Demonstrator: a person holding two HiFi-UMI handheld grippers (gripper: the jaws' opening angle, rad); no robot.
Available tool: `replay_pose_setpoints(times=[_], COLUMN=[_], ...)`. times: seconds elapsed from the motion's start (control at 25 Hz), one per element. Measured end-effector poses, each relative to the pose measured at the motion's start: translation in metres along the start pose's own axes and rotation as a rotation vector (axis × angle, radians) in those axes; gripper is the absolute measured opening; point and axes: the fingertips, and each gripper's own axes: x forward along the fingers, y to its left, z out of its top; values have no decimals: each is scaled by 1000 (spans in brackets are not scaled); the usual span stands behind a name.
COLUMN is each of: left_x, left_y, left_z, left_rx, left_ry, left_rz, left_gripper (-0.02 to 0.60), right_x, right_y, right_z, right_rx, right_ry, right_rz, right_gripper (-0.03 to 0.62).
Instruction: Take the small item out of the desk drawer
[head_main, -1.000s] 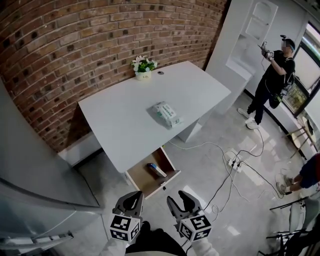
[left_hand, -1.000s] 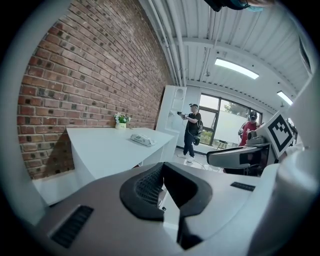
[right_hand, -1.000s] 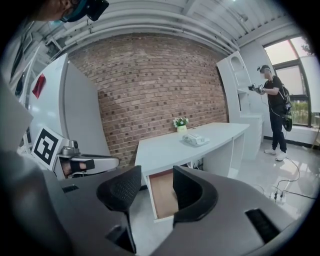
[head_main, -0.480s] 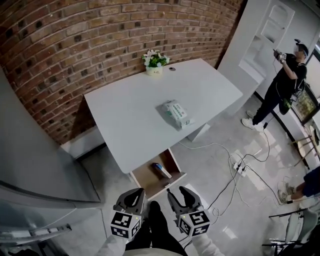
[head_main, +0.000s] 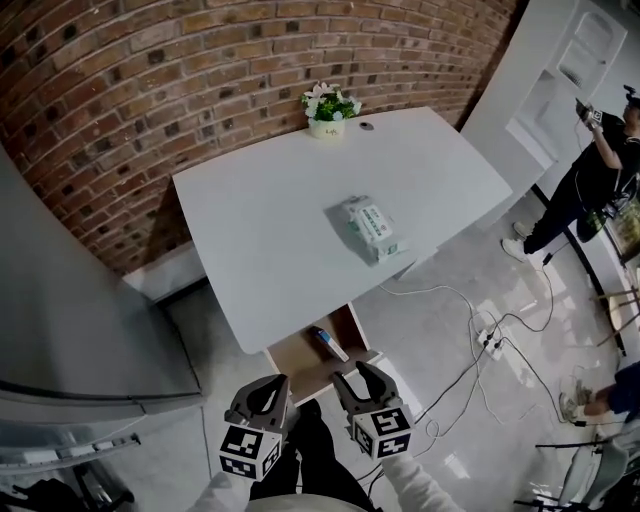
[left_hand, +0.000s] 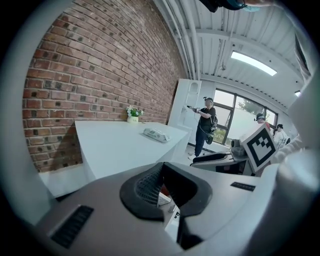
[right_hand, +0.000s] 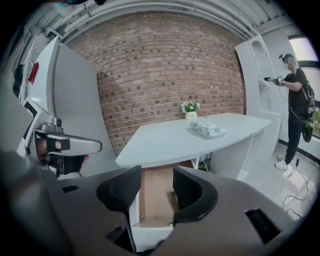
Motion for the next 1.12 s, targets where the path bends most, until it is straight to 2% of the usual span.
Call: replay_pose_setpoints(times=[0.48, 1.12], left_x=[55, 116], left_y=[8, 21], left_z=[-20, -75], left_rx=[-34, -45], left_ry=[76, 197], left_rz=[19, 39], left_gripper=[17, 17], right_x=[83, 153], right_y=[-45, -79], right_z=[-49, -113], right_rx=[-29, -71], right_ry=[178, 360], right_rz=[34, 72], right_gripper=[222, 221])
